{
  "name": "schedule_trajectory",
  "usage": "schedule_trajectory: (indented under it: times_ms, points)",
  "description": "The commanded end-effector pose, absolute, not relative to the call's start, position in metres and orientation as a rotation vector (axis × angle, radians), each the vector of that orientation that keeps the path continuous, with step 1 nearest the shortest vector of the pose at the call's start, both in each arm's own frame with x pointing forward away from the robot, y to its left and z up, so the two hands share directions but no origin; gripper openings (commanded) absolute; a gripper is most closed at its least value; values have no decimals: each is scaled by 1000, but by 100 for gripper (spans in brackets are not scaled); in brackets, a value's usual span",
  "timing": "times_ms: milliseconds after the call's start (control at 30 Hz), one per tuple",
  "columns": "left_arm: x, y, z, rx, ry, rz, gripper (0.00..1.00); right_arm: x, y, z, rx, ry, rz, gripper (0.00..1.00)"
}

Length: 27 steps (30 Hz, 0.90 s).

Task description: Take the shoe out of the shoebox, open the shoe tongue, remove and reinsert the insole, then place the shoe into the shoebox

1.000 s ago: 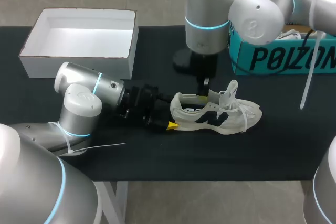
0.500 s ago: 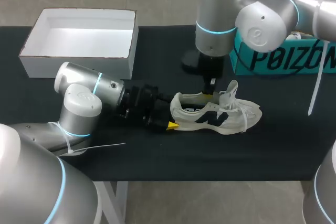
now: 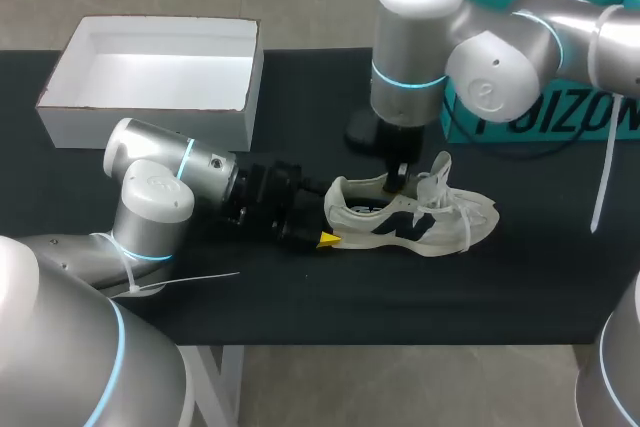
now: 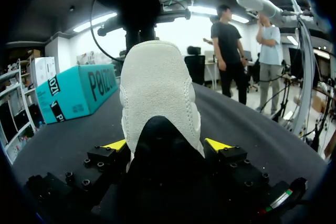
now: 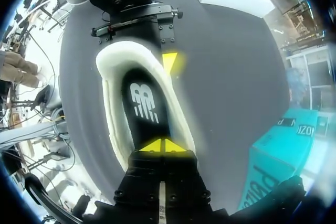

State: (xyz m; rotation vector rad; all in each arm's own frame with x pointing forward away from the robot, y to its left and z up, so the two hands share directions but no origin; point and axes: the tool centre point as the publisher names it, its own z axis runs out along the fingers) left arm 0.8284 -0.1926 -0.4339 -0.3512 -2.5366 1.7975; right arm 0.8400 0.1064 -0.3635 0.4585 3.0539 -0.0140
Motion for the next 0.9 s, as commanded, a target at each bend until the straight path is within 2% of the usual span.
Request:
schedule_trajectory:
  times_ms: [33, 833, 900]
  points:
    - [828, -194, -437, -351, -2539, 1795, 0, 843, 114, -375, 466, 3054, -28, 0]
    - [828, -194, -437, -351, -2539, 1795, 0, 853, 103, -391, 515, 3020, -92, 0]
    - [828, -194, -437, -351, -2539, 1795, 0, 853, 104, -393, 522, 3035, -97, 14]
